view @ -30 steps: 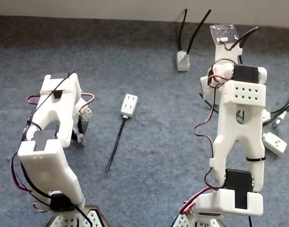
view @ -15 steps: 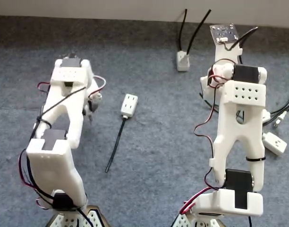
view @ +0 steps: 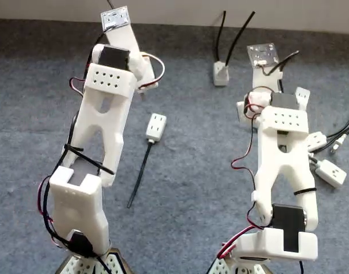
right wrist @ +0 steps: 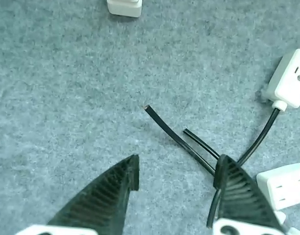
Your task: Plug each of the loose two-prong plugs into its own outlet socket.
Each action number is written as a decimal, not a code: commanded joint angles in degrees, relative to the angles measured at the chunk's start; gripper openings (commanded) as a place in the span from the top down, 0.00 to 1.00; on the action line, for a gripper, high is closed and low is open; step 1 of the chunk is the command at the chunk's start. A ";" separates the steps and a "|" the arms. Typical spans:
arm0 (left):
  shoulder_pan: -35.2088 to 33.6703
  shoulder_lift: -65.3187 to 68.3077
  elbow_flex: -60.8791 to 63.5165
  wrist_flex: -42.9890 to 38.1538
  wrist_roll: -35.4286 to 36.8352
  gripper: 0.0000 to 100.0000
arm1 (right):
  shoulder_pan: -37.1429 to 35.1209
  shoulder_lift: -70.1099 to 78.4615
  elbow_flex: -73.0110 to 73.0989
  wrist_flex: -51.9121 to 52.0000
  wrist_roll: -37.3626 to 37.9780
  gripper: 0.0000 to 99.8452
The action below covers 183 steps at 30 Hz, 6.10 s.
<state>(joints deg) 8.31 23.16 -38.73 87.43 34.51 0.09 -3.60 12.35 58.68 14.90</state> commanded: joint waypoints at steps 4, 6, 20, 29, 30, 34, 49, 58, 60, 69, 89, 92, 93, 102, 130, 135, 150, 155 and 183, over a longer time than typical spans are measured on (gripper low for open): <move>4.18 -14.90 -2.07 1.76 17.32 0.99 | 0.48 -2.42 3.30 -7.96 -11.69 0.76; 4.70 -18.68 0.22 2.55 19.96 0.99 | 0.31 -2.51 3.30 -7.87 -11.60 0.76; 3.65 -51.38 52.00 -27.16 40.18 0.99 | -3.91 -3.03 2.86 -3.47 -12.04 0.99; 3.65 -65.27 98.24 -92.31 44.22 0.99 | -10.15 -5.14 1.63 -2.86 -15.21 0.99; 4.09 -65.27 100.35 -96.26 44.22 0.99 | -10.77 -6.37 1.63 -2.86 -16.97 0.99; 8.31 -65.36 104.31 -104.70 44.31 0.99 | -14.20 -13.58 1.98 -1.98 -22.07 0.99; 17.36 -65.80 104.40 -105.67 44.22 0.99 | -22.81 -28.53 16.31 -10.07 -29.36 0.99; 17.80 -65.80 105.54 -105.67 44.04 0.99 | -22.90 -20.35 14.02 -11.56 -29.27 0.99; 17.89 -65.80 106.07 -105.76 44.04 0.99 | -22.81 -18.42 12.35 -11.74 -29.27 0.99; 18.77 -65.89 108.18 -105.76 43.96 0.99 | -21.23 -12.09 3.03 -11.47 -26.29 0.99; 21.05 -65.89 109.05 -105.41 43.87 0.99 | -14.81 -9.27 -3.03 -13.05 -23.03 0.99; 21.05 -65.89 109.05 -105.41 43.87 0.99 | -14.37 -9.19 -2.77 -14.73 -22.51 0.99; 21.05 -65.89 109.41 -105.49 43.87 0.99 | -14.29 -8.92 -2.68 -15.16 -22.51 0.99; 23.60 -65.89 110.11 -105.76 39.74 0.99 | -14.11 -2.51 -5.58 -15.08 -22.51 0.99; 17.10 -65.89 110.20 -111.74 39.82 0.99 | -18.59 -6.46 -5.85 1.45 -22.51 0.99; 19.21 -65.89 110.55 -111.47 39.74 0.99 | -18.77 -6.46 -5.85 -1.98 -22.51 0.99; 19.47 -65.89 111.78 -111.47 39.74 0.99 | -18.59 -6.37 -5.93 -7.34 -20.48 0.99; 20.18 -65.89 111.87 -111.38 39.56 0.99 | -18.77 -6.37 -5.93 -7.69 -20.40 0.99; 20.53 -65.45 112.66 -111.38 39.47 0.99 | -18.24 -6.73 -7.60 -7.34 -20.13 0.99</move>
<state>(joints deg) 26.86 -42.24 73.80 -23.87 74.59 -18.02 -7.47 9.01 53.05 -5.85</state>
